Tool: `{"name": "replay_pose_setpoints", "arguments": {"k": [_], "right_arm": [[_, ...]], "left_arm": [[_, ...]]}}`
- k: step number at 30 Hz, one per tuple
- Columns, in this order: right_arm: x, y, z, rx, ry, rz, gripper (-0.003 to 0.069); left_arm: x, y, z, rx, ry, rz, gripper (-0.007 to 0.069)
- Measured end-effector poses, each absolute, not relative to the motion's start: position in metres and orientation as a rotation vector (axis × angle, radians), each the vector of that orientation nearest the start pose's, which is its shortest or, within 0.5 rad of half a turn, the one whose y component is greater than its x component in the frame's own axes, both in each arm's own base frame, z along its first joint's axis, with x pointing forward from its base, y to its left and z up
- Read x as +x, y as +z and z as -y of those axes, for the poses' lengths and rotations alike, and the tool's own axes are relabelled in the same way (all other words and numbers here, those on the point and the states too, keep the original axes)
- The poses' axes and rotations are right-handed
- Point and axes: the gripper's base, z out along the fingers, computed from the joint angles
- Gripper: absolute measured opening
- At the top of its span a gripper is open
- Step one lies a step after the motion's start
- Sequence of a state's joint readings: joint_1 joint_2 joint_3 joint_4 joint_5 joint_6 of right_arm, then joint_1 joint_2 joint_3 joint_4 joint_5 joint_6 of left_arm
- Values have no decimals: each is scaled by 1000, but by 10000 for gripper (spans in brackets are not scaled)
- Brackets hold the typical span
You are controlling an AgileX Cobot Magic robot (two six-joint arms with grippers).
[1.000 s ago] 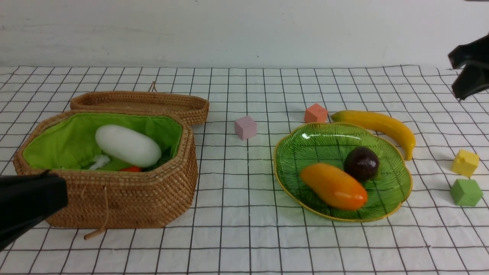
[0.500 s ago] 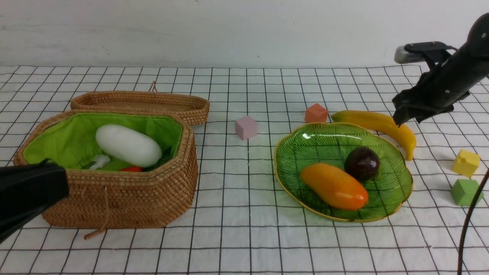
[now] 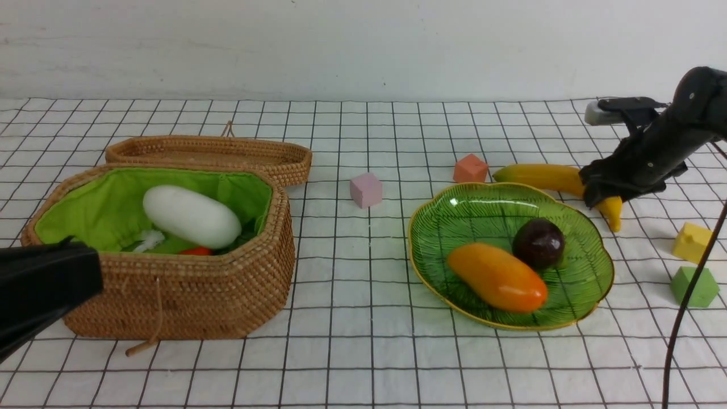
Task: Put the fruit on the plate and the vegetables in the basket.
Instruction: Use the right arm to grab a banana and put it into the right plate
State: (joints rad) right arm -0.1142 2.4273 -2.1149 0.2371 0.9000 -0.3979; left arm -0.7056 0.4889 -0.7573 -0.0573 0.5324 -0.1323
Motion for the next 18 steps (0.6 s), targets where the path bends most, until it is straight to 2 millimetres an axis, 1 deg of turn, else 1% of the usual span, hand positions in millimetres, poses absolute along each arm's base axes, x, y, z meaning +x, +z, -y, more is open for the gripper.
{"name": "replay_pose_setpoints", "arguments": {"k": [2, 5, 7, 9, 14, 16, 18], "right_arm": [[527, 163, 43, -238, 135, -2635, 443], [528, 161, 43, -263, 138, -2633, 413], [528, 161, 43, -288, 136, -2627, 356], [528, 161, 43, -289, 141, -2625, 321], [527, 161, 43, -289, 155, -2631, 321], [526, 165, 42, -281, 172, -2639, 321], [522, 174, 40, -248, 202, -2670, 321]], "left_arm": [[64, 382, 58, 486, -669, -1729, 18], [64, 382, 58, 486, -669, -1729, 18], [64, 382, 58, 486, -669, -1729, 18], [64, 381, 58, 487, -669, -1730, 20], [63, 380, 58, 490, -666, -1742, 22], [63, 379, 57, 497, -659, -1758, 22], [63, 377, 57, 504, -652, -1779, 23]]}}
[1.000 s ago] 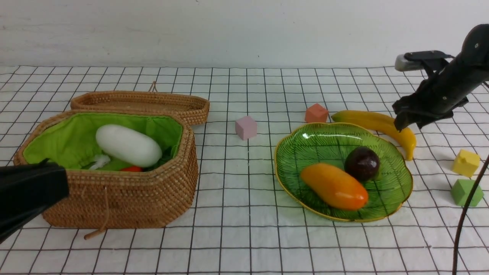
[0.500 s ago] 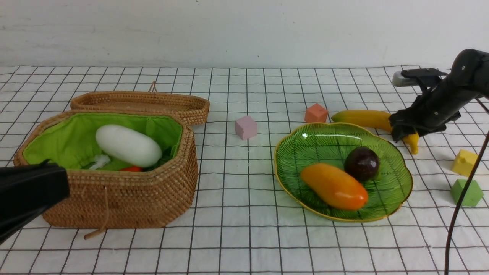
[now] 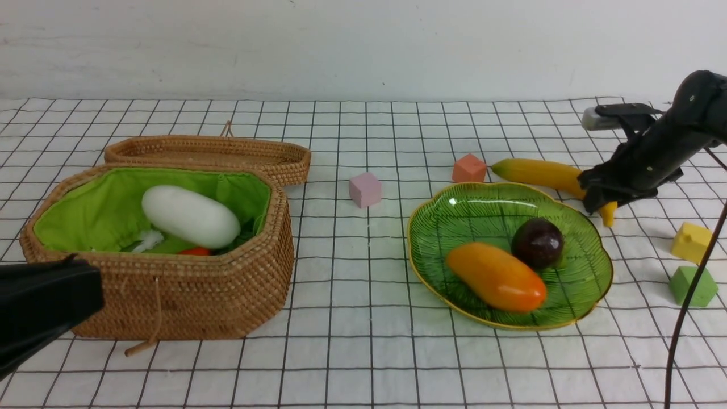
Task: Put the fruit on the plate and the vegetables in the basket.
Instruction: Use the right arm to grab a banana and put it into the right plate
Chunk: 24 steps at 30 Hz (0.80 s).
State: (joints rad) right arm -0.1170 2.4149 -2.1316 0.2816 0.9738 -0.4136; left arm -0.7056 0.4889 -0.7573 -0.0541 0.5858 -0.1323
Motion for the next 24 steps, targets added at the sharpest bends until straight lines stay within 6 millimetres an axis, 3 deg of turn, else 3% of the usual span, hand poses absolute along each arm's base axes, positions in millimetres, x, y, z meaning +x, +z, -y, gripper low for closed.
{"name": "replay_pose_setpoints", "arguments": {"k": [2, 4, 5, 6, 8, 9, 13, 15, 17, 19, 20, 24], "right_arm": [[520, 182, 39, -235, 210, -2673, 321], [511, 212, 37, -198, 224, -2663, 321], [510, 215, 37, -194, 228, -2667, 321], [502, 238, 35, -188, 237, -2661, 321], [492, 259, 33, -190, 258, -2664, 321], [480, 280, 29, -195, 295, -2664, 321], [452, 321, 20, -200, 359, -2620, 321], [443, 328, 17, -211, 361, -2616, 321], [417, 340, 6, -270, 365, -2623, 321], [403, 342, -1, -301, 373, -2637, 321], [387, 337, -11, -350, 381, -2657, 321], [370, 318, -35, -547, 351, -2617, 321]], "left_arm": [[63, 376, 57, 506, -649, -1784, 24], [63, 376, 57, 510, -642, -1791, 26], [63, 375, 57, 511, -641, -1793, 26], [63, 375, 56, 513, -636, -1795, 26], [63, 375, 56, 515, -629, -1794, 26], [63, 375, 56, 519, -615, -1791, 27], [64, 375, 54, 530, -578, -1787, 28], [65, 375, 54, 532, -570, -1786, 28], [65, 374, 53, 540, -542, -1782, 29], [66, 374, 53, 543, -532, -1780, 29], [66, 374, 52, 545, -525, -1778, 29], [66, 374, 52, 546, -519, -1777, 29]]}}
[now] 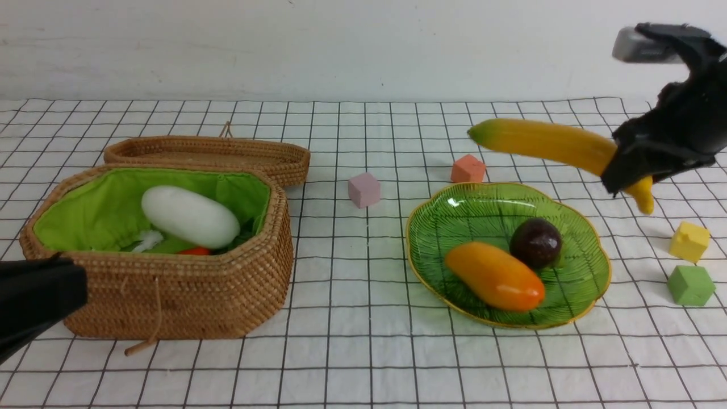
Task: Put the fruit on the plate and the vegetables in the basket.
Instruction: Use the right arm to grab a banana and put it into the right plate
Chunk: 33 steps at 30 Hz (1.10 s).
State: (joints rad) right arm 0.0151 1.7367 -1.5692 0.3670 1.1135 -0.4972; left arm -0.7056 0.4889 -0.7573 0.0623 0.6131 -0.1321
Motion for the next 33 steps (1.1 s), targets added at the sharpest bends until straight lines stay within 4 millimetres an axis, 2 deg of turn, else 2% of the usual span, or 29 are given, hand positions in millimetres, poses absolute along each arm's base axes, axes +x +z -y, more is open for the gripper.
{"name": "replay_pose_setpoints", "arguments": {"k": [2, 4, 6, 14, 19, 25, 28, 33], "right_arm": [[371, 306, -43, -628, 320, -2580, 321], [380, 287, -54, -758, 244, -2493, 321], [388, 277, -58, -840, 190, -2449, 321], [409, 245, -55, -966, 35, -2395, 321], [412, 242, -53, -976, -8, -2376, 323], [412, 241, -52, -988, -17, -2381, 447], [410, 242, -52, -997, -13, -2390, 476], [395, 273, -50, -972, -30, -2372, 475]], "left_arm": [[66, 374, 52, 547, -518, -1778, 29], [66, 373, 52, 551, -513, -1793, 31], [66, 372, 52, 553, -511, -1800, 34], [66, 371, 51, 560, -490, -1805, 36], [66, 371, 50, 565, -479, -1813, 36], [66, 370, 50, 568, -471, -1815, 39], [67, 370, 50, 571, -463, -1813, 39], [68, 370, 47, 584, -412, -1813, 39]]}}
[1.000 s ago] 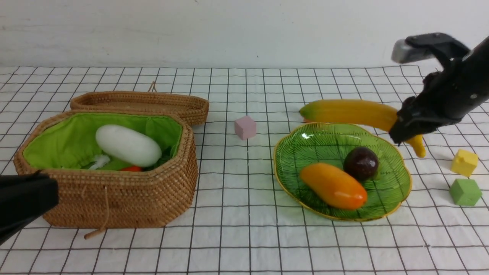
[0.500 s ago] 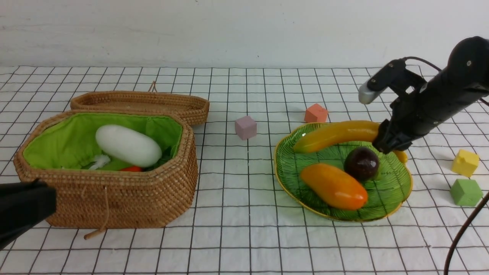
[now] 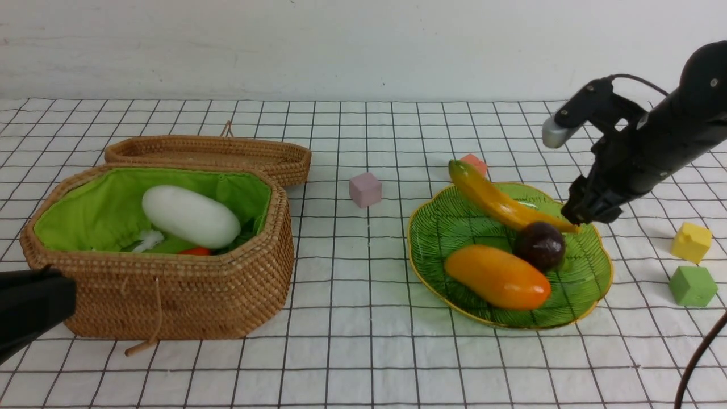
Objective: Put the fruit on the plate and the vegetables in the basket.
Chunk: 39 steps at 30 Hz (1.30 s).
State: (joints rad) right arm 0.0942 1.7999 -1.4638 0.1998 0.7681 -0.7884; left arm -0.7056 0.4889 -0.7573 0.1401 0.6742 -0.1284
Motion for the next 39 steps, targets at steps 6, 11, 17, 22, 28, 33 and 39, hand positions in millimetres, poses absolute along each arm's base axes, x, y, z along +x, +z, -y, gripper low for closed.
{"name": "replay_pose_setpoints", "arguments": {"k": [6, 11, 17, 22, 28, 33, 39], "right_arm": [[354, 337, -47, -702, 44, -2381, 325], [295, 374, -43, -557, 132, -2463, 78], [214, 375, -38, -459, 206, -2538, -4], [157, 357, -35, -373, 279, -2553, 4], [101, 331, -35, -312, 363, -2495, 8], [76, 327, -35, -255, 415, -2307, 15], [61, 333, -35, -249, 427, -2206, 16]], "left_arm": [[69, 371, 46, 586, -387, -1798, 31], [59, 364, 39, 547, -431, -1708, -13], [36, 323, 25, 443, -586, -1536, -13], [35, 287, 26, 407, -653, -1457, -13], [41, 255, 33, 431, -649, -1434, -13], [44, 236, 36, 451, -632, -1490, -13], [45, 223, 36, 468, -605, -1573, -13]]}}
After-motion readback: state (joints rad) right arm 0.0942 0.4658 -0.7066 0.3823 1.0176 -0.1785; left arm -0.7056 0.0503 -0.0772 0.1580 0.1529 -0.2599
